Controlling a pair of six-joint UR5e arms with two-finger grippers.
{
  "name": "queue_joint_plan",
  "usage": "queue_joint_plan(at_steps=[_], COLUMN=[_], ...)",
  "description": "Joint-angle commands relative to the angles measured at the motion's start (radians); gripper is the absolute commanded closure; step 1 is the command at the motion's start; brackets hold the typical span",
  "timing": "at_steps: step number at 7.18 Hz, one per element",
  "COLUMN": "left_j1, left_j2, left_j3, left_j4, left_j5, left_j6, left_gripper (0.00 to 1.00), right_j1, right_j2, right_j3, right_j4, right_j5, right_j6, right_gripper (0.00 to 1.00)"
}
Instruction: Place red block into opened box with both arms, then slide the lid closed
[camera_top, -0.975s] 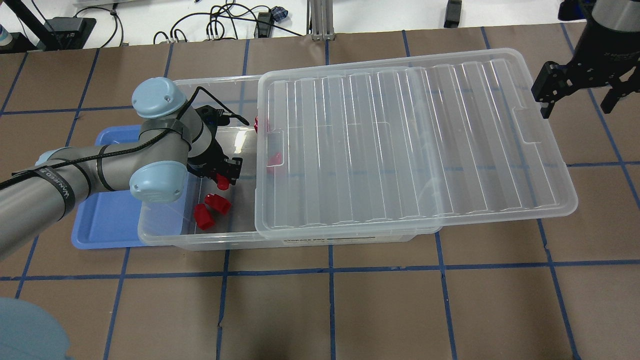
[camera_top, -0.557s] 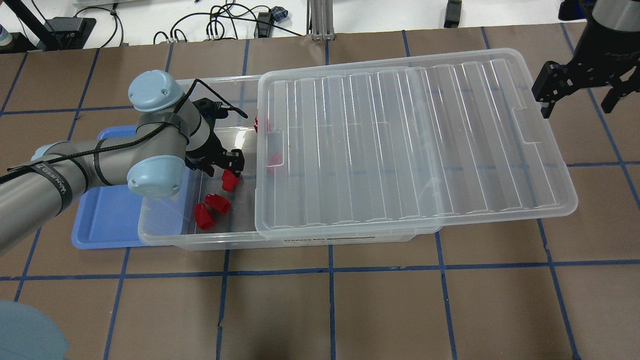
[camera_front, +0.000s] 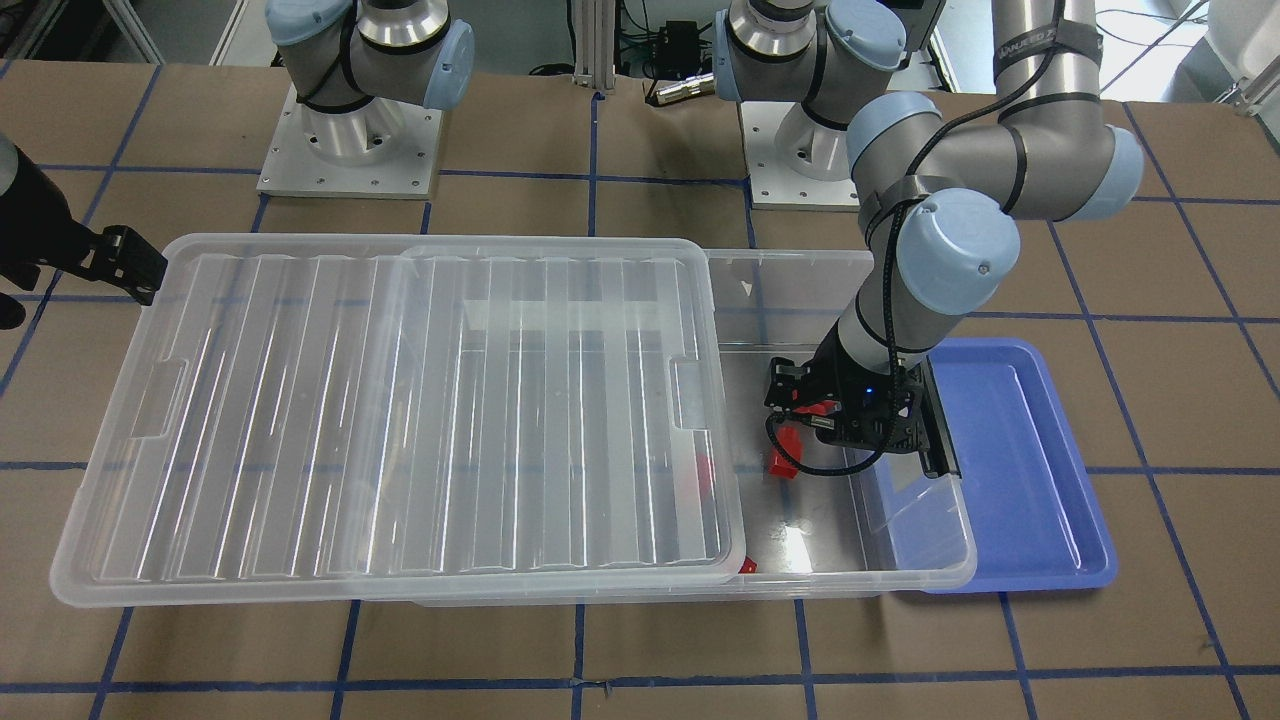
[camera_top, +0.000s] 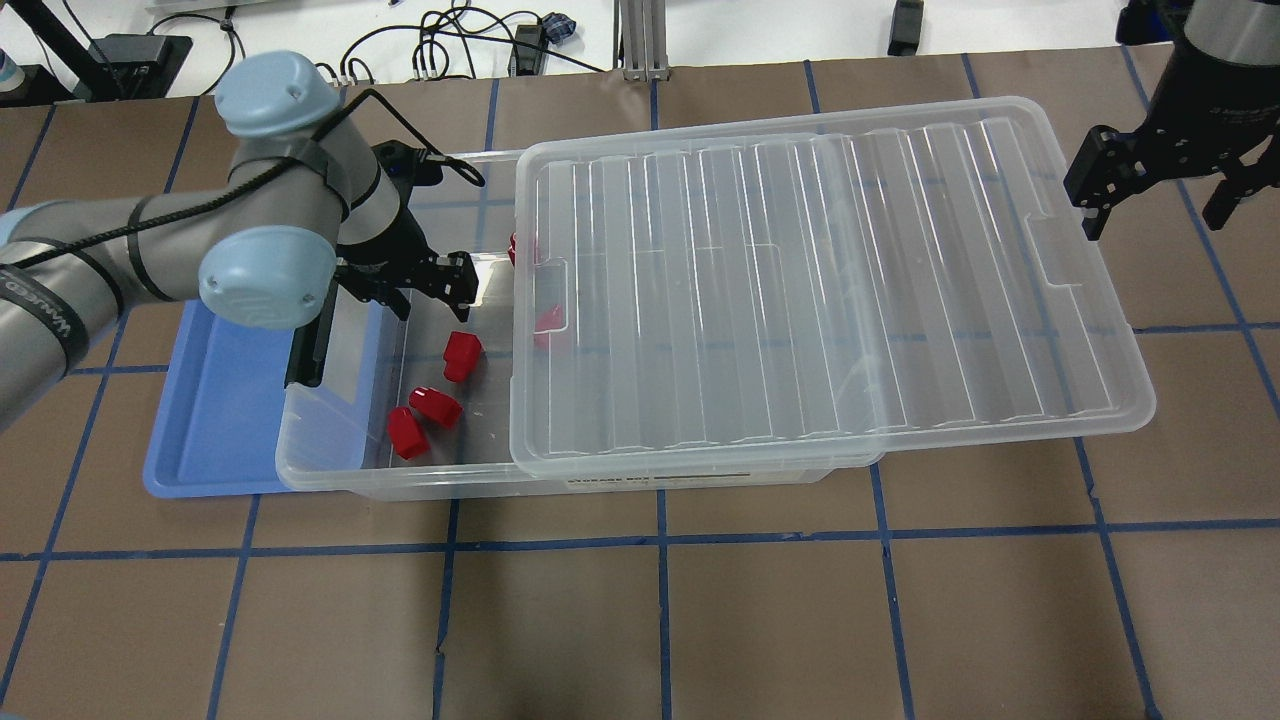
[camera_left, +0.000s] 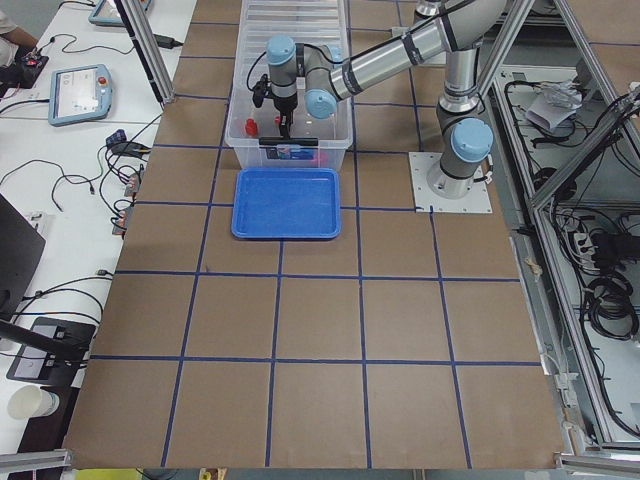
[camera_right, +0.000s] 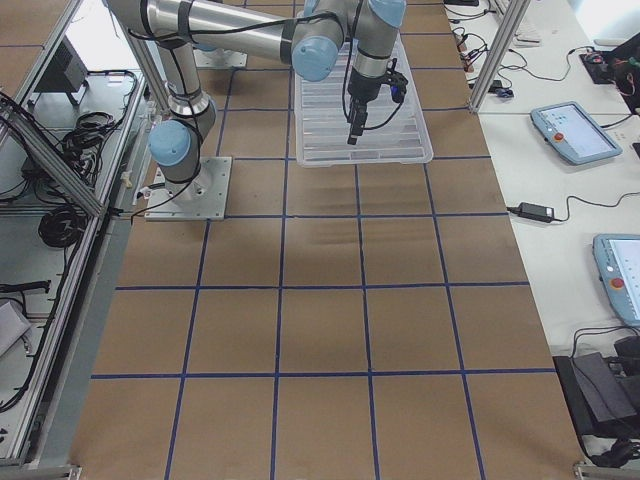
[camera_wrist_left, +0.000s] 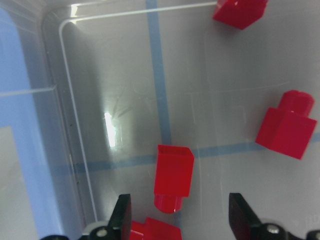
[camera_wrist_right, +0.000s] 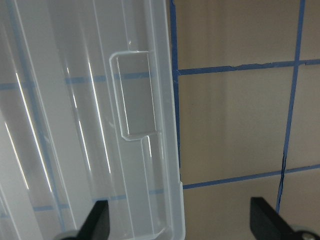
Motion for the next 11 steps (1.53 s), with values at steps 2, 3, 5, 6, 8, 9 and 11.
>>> queue_joint_plan(at_steps=[2, 3, 5, 6, 8, 9, 11], left_j1=[-0.002, -0.002, -0.002, -0.002, -0.005, -0.007, -0.005], left_j2=[0.129, 0.175, 0.183, 0.18, 0.198, 0.178, 0.198], left_j3=[0.119, 0.142, 0.297, 0.367, 0.382, 0.393, 0.39], left_j4=[-0.241, -0.271, -0.458, -0.467, -0.538, -0.536, -0.516], left_j5=[0.004, 0.018, 0.067, 0.064, 0.052, 0.049, -0.037], left_j6=[0.003, 0.003, 0.001, 0.001, -0.003, -0.032, -0.008], left_gripper=[0.0, 0.0, 0.0, 0.0, 0.0, 0.0, 0.0], right_j1=[-0.028, -0.074, -0.106, -0.106, -0.108, -0.111, -0.12], right_j2=[0.013, 0.013, 0.061, 0.084, 0.108, 0.122, 0.153], right_j3=[0.002, 0.002, 0.002, 0.002, 0.014, 0.014, 0.014], right_j4=[-0.015, -0.017, -0.046, -0.131, -0.178, -0.207, -0.231], right_j5=[0.001, 0.005, 0.008, 0.002, 0.003, -0.011, -0.015], right_j6=[-0.006, -0.009, -0.01, -0.01, -0.07, -0.107, -0.112], right_gripper=[0.0, 0.0, 0.0, 0.0, 0.0, 0.0, 0.0])
